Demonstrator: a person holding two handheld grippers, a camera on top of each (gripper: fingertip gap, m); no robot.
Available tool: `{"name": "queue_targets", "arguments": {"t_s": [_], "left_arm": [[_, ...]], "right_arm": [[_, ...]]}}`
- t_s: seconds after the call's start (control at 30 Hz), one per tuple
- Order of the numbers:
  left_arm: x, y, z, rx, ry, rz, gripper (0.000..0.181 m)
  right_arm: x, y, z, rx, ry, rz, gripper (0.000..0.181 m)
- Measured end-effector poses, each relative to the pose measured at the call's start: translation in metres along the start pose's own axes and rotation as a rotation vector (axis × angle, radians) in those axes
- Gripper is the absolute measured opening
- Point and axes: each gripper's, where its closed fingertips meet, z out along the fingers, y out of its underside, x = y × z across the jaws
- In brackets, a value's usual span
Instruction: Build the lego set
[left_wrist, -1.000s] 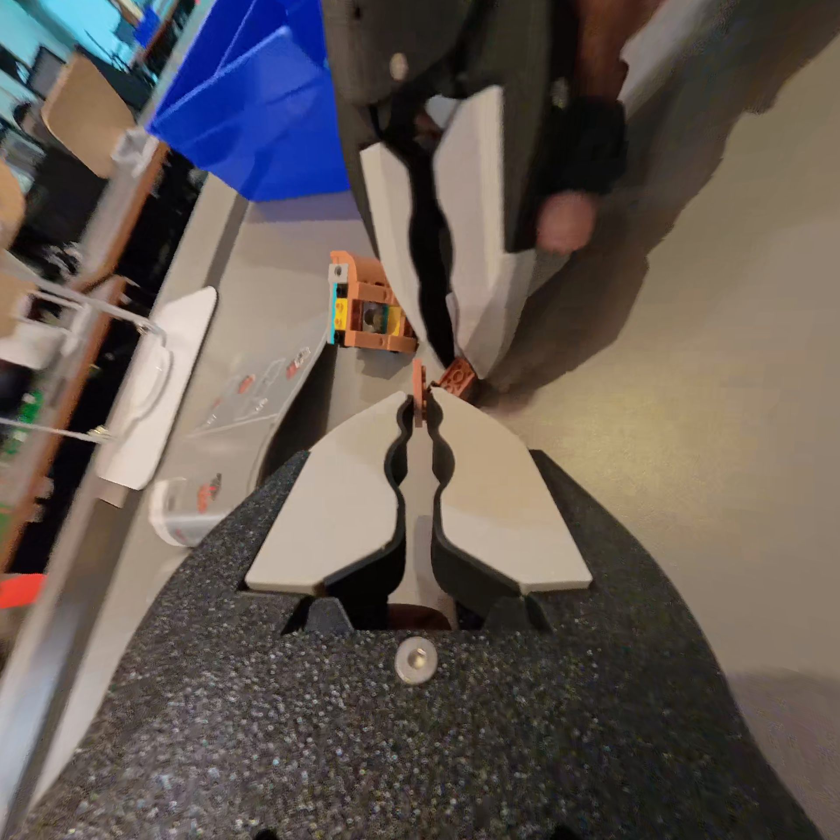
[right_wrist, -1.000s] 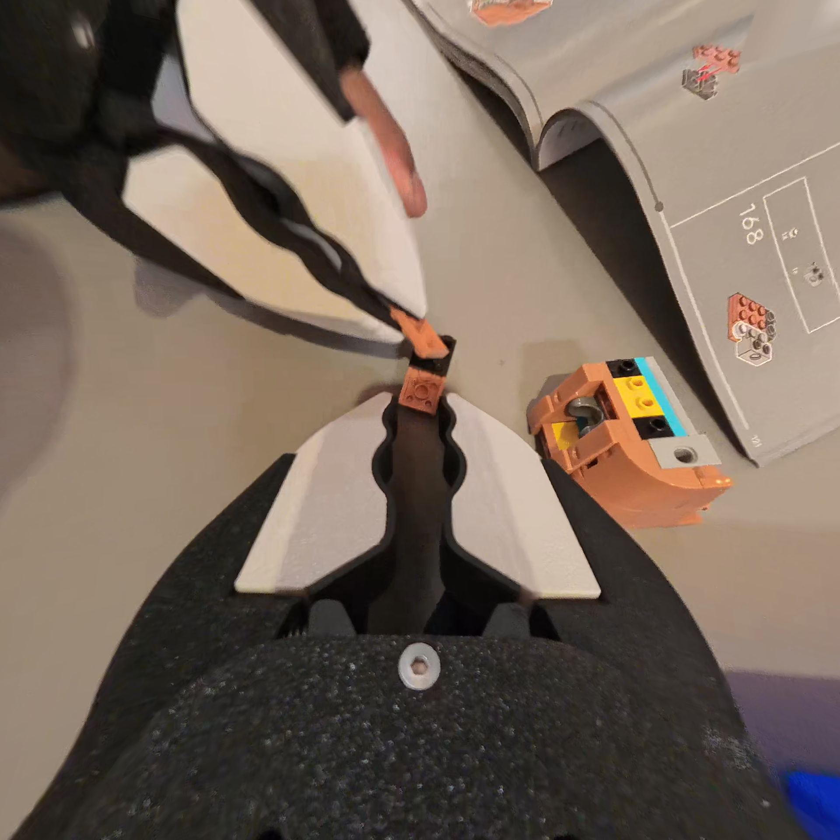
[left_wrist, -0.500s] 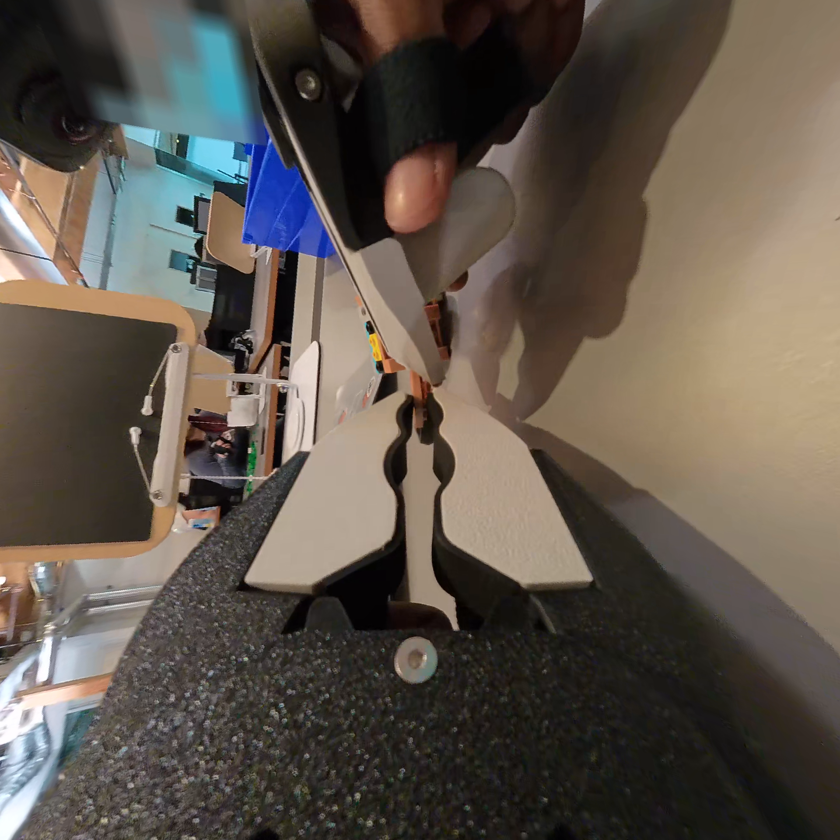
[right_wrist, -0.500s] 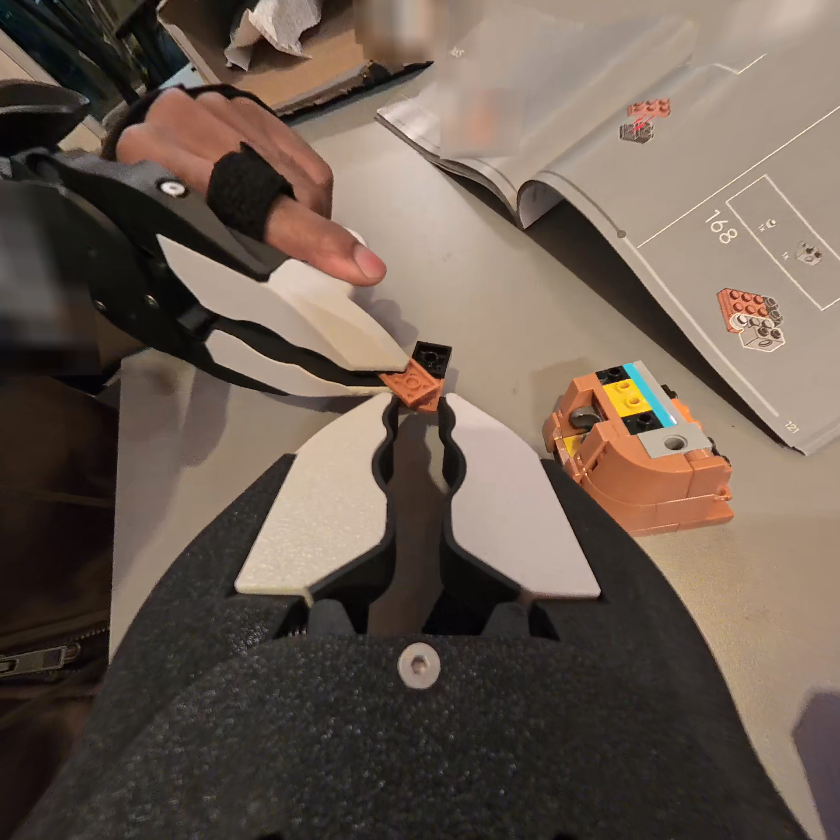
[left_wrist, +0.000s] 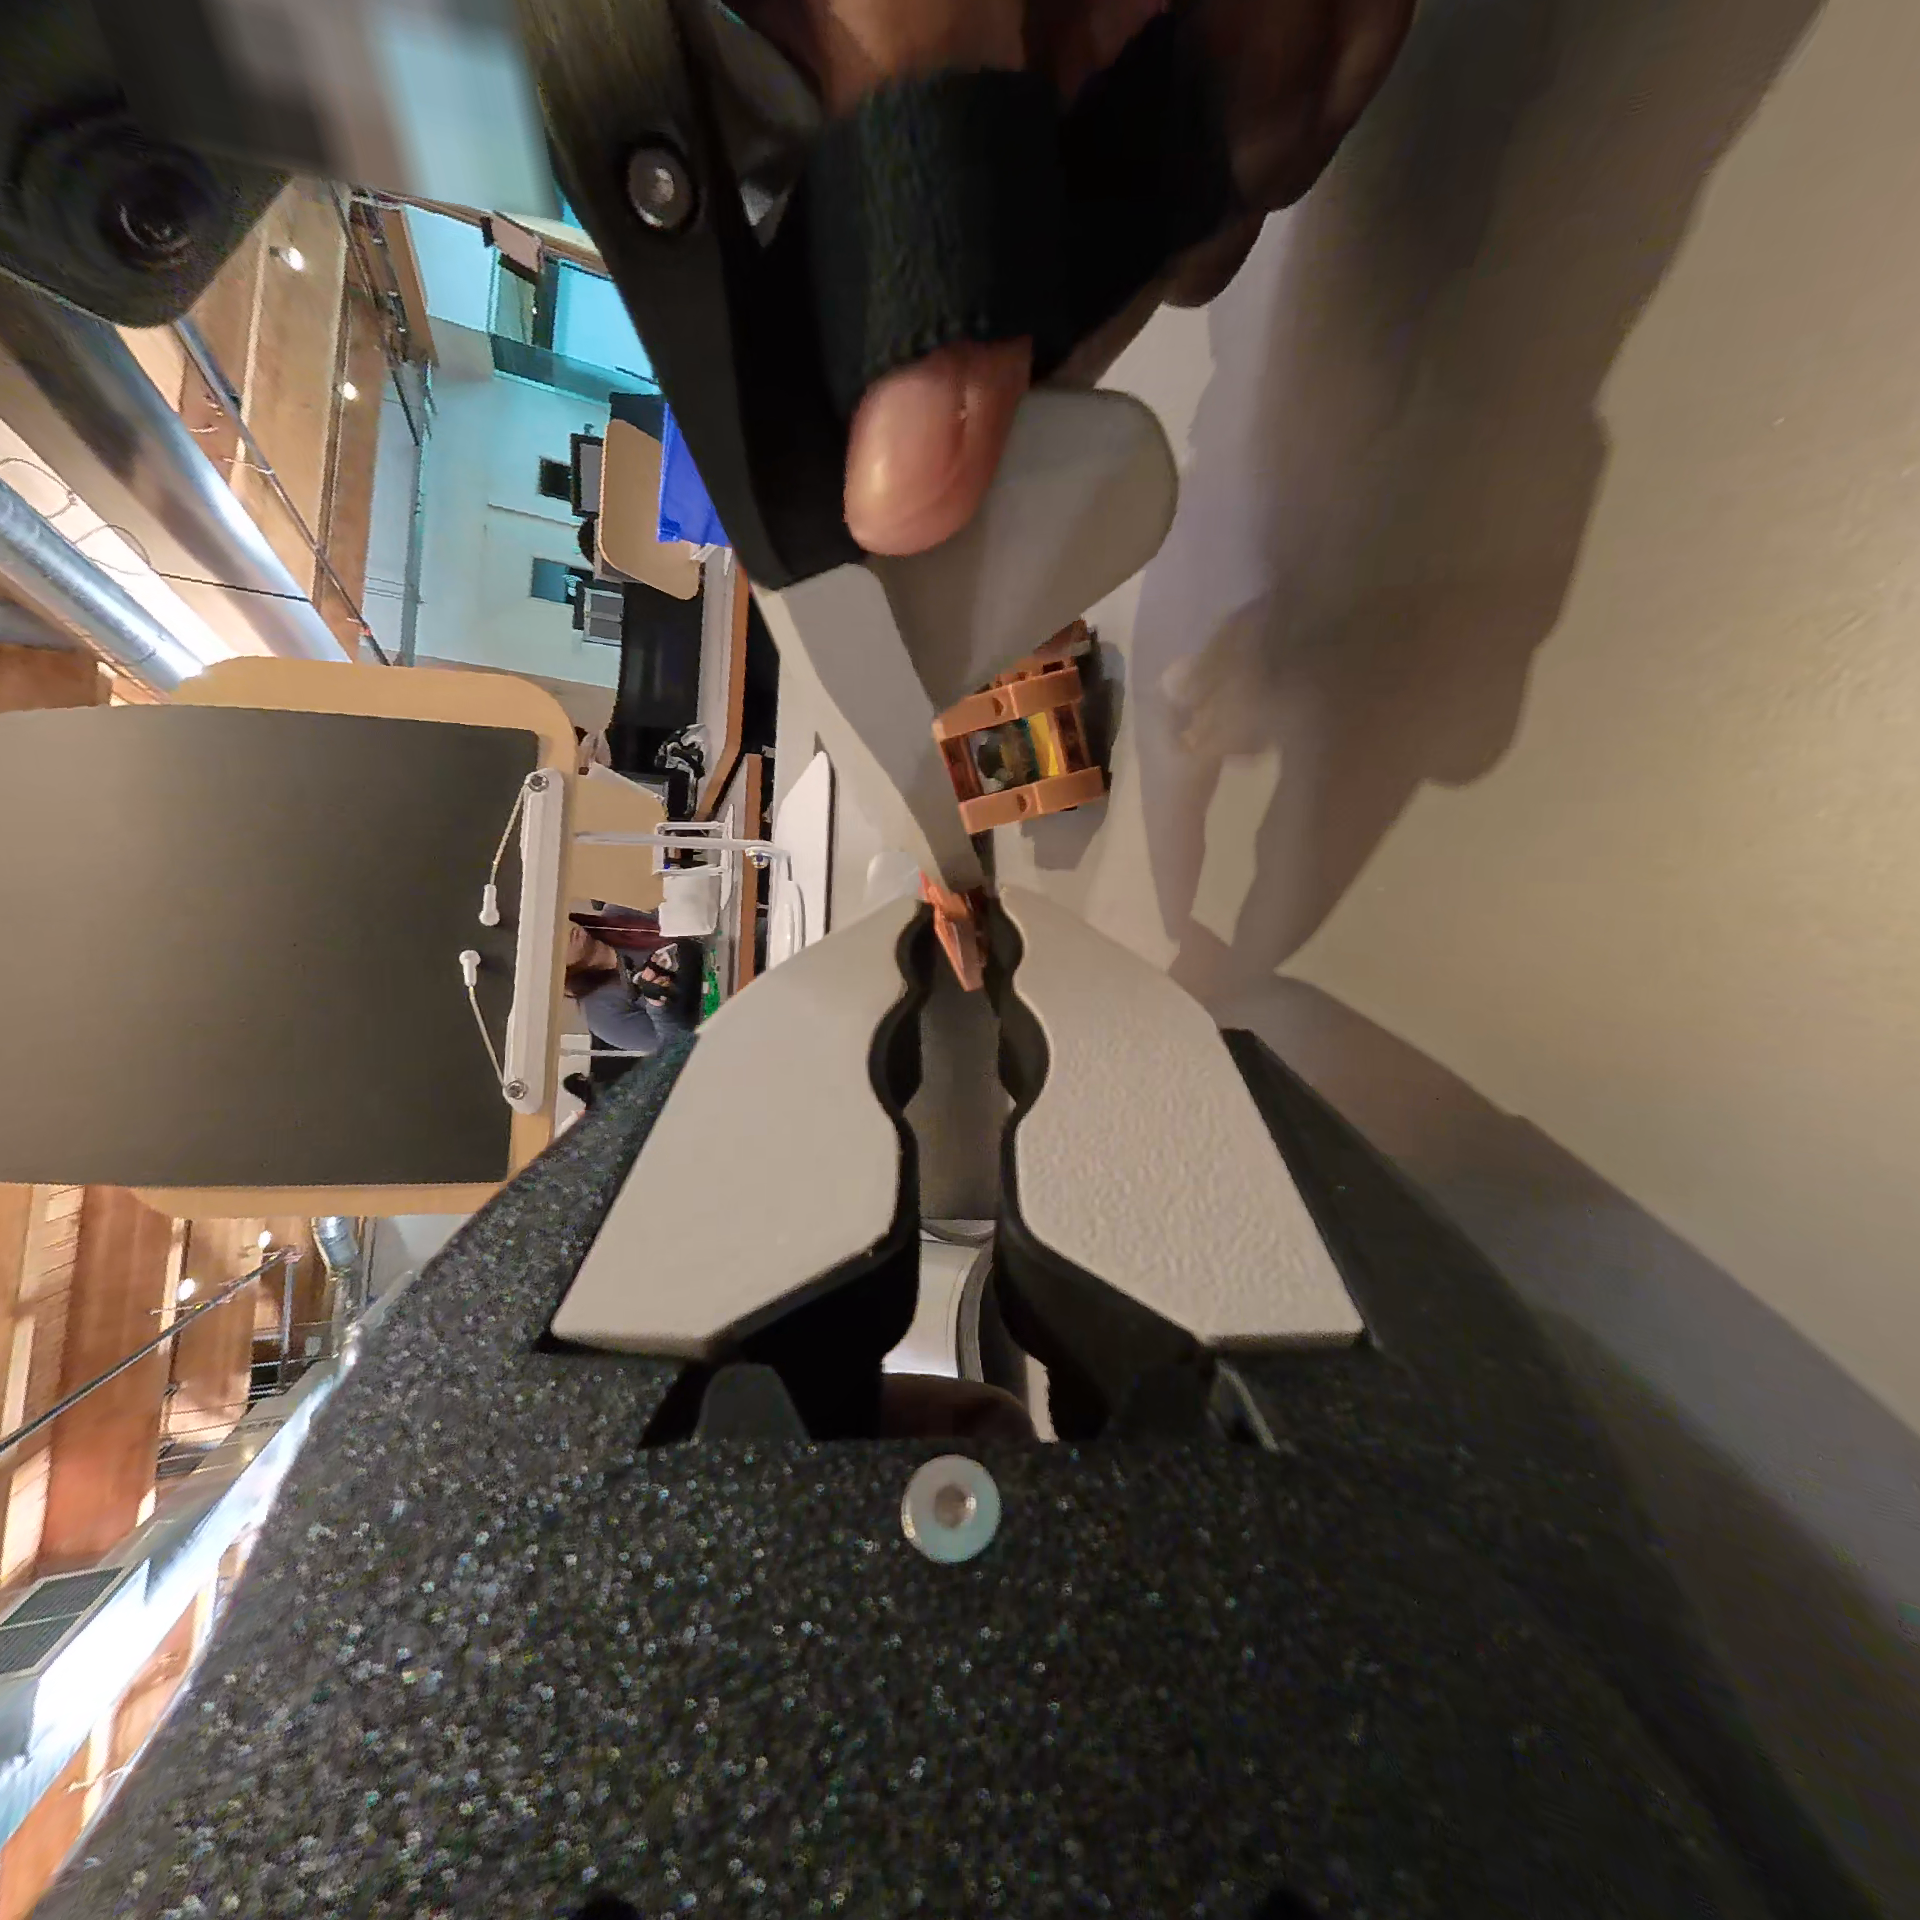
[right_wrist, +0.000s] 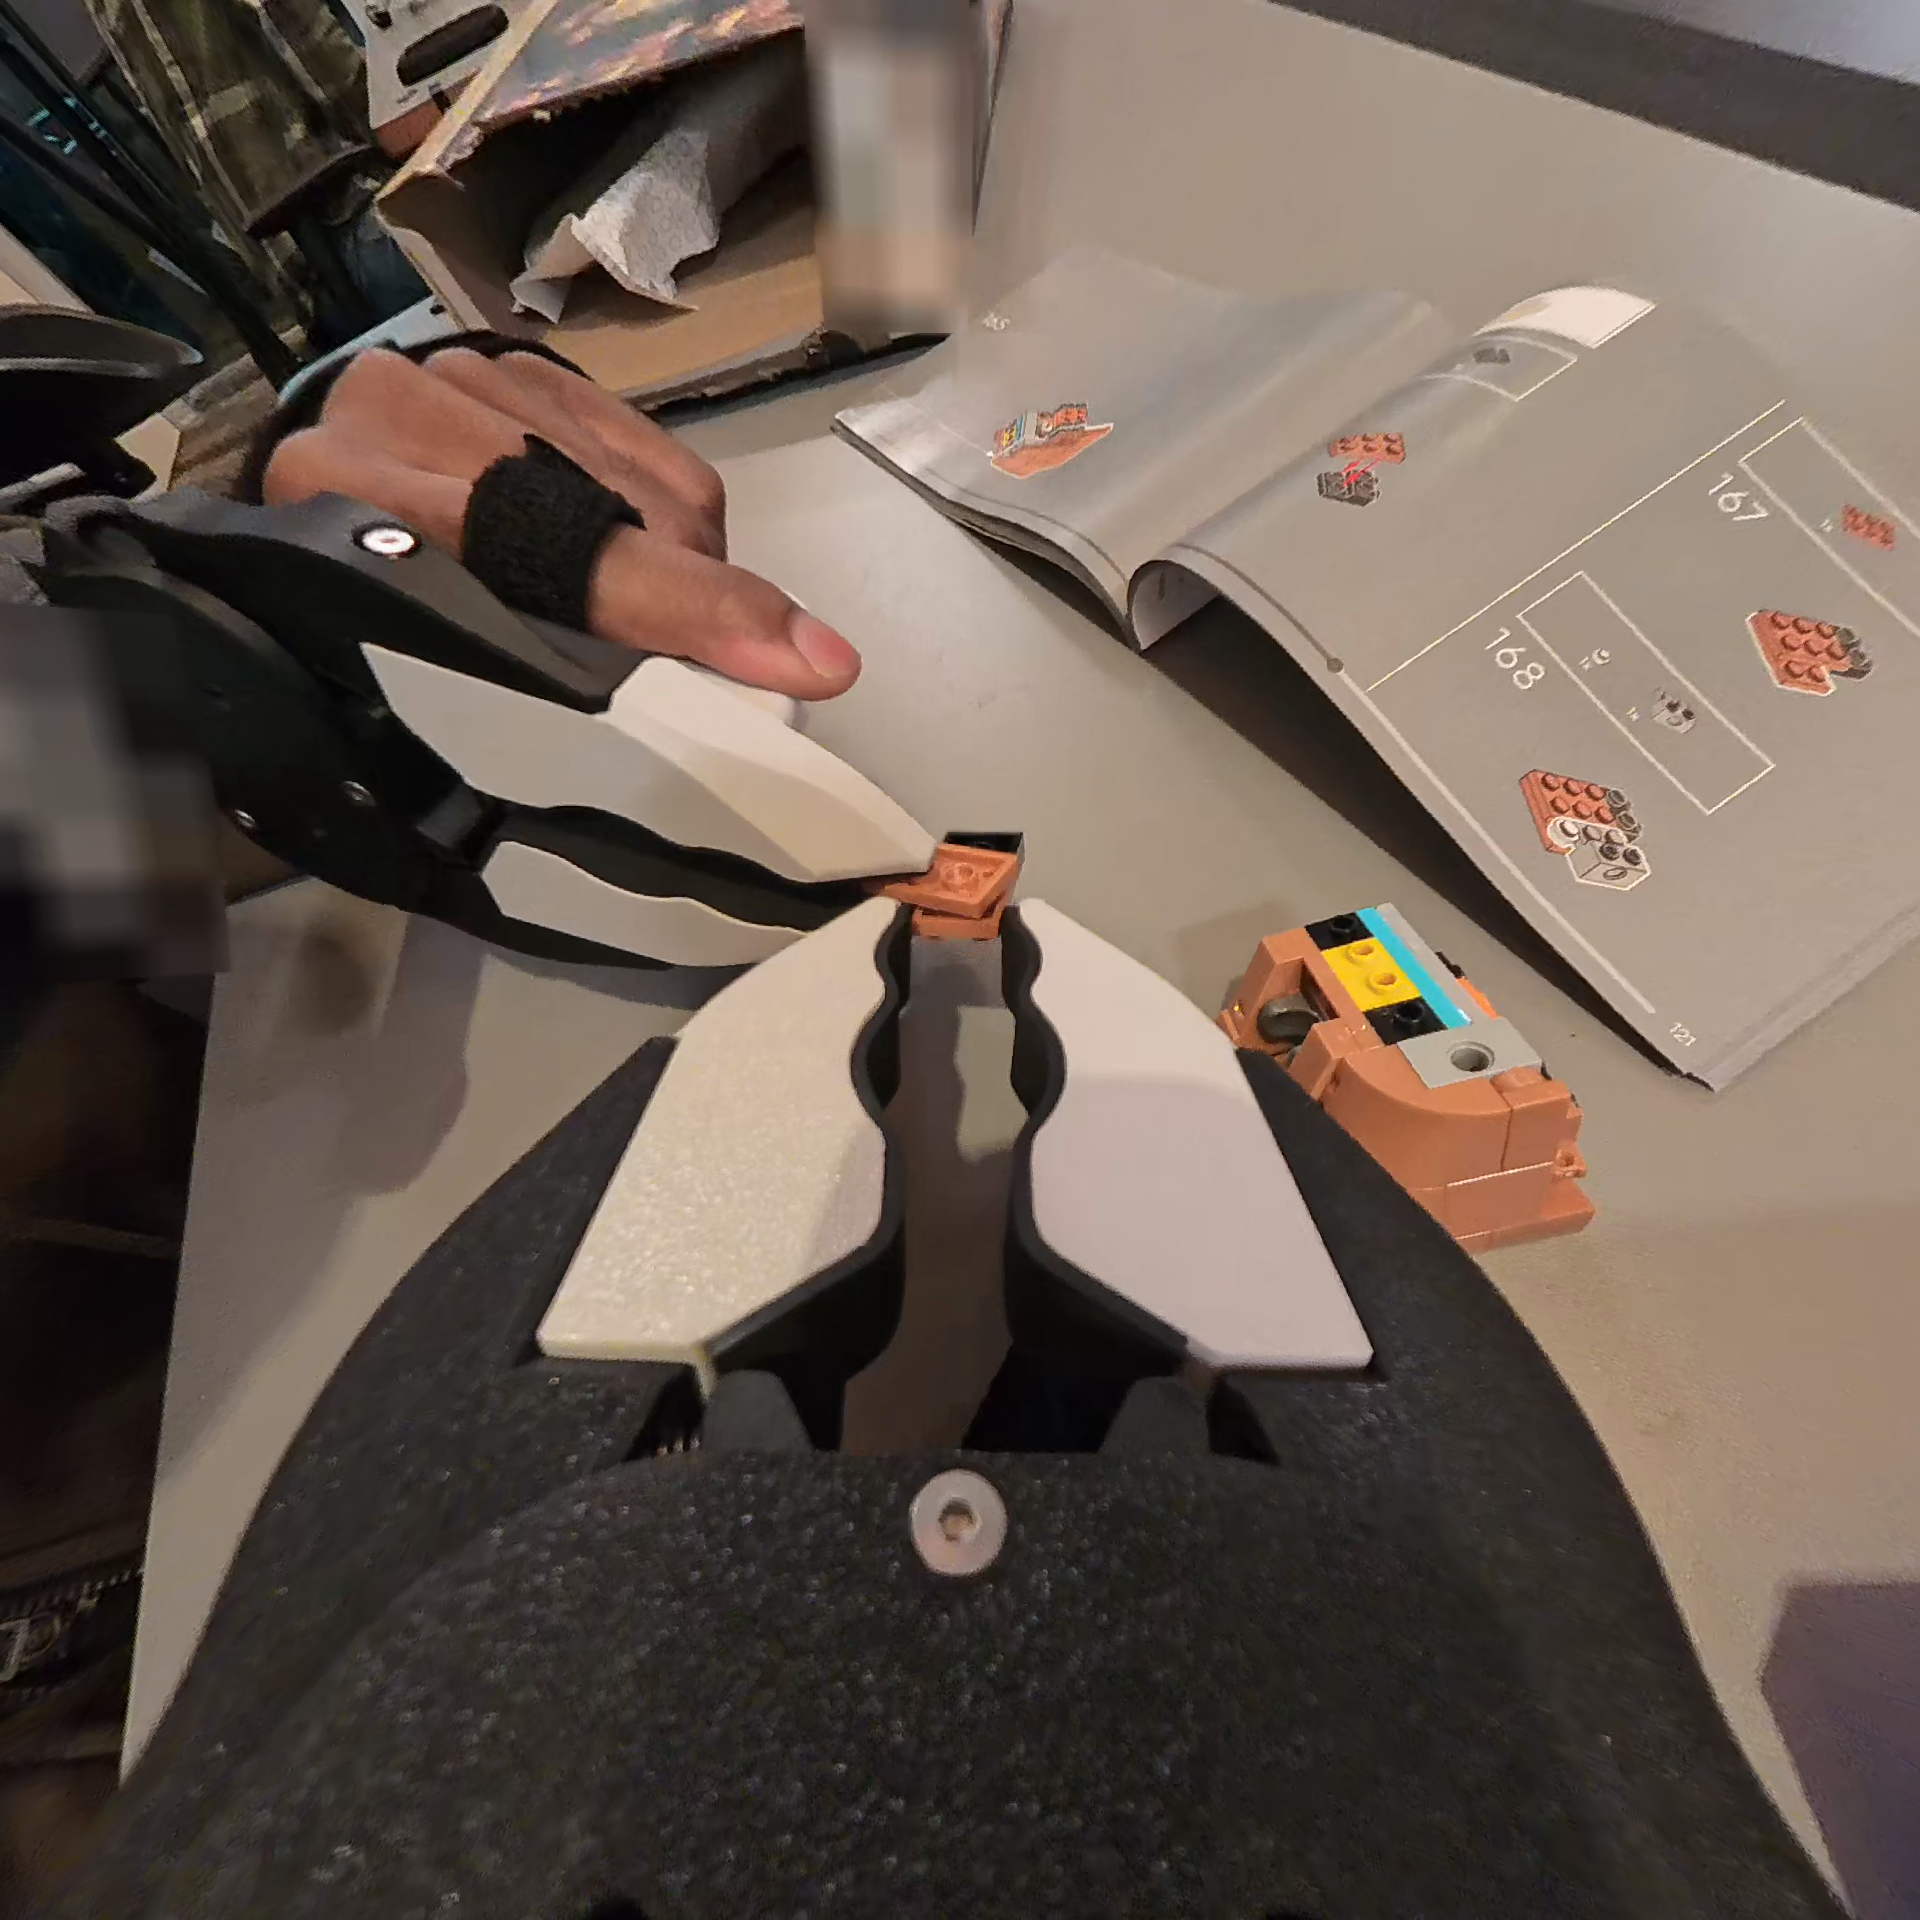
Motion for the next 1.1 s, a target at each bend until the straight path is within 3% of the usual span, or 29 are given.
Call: {"name": "queue_targets", "arguments": {"t_s": [0.3,0.8,1.1], "left_arm": [[-0.008,-0.005,-0.002,0.034,-0.057,-0.018,0.008],[-0.019,-0.013,-0.011,0.277,0.11,-0.517,0.007],[-0.028,-0.014,-0.014,0.351,0.16,-0.732,0.007]], "right_arm": [[-0.002,-0.01,-0.006,0.074,-0.008,-0.016,0.017],[-0.012,-0.021,-0.012,0.209,-0.2,0.086,0.017],[-0.014,-0.029,-0.016,0.286,-0.273,0.196,0.017]]}}
